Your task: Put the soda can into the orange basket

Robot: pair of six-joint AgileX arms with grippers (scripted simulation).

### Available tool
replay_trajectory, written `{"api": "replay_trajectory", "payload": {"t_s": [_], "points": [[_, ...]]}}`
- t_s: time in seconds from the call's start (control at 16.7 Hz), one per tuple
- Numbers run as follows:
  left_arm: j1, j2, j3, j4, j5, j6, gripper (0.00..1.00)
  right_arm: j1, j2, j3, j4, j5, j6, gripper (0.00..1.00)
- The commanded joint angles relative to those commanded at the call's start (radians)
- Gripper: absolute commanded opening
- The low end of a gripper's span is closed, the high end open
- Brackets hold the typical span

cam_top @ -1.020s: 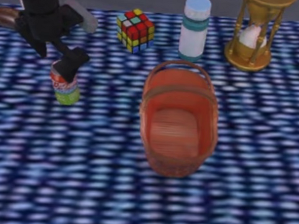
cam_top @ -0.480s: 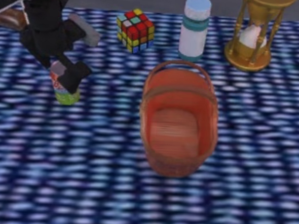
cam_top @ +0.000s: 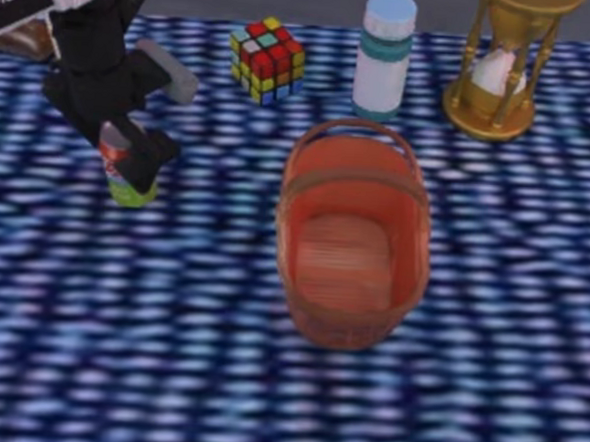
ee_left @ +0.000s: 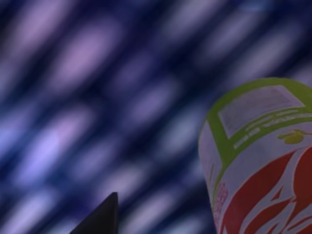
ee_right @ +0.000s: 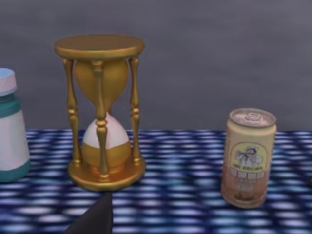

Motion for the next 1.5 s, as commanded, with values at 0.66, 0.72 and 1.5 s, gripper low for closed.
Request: {"api": "replay_trajectory", "payload": {"t_s": [0.66,0.72,1.5], "points": [[0.0,0.0,0.0,0.0,0.0,0.0,0.02,0.0,0.0,0.0,0.0,0.0,0.0,1.0],[0.0,0.0,0.0,0.0,0.0,0.0,0.0,0.0,0.0,0.0,0.0,0.0,0.0,1.0],[-0.009,-0.015,-0.032,0.101,0.078,-0.03,0.0,0.0,0.0,0.0,0.0,0.0,0.0,1.0]]}}
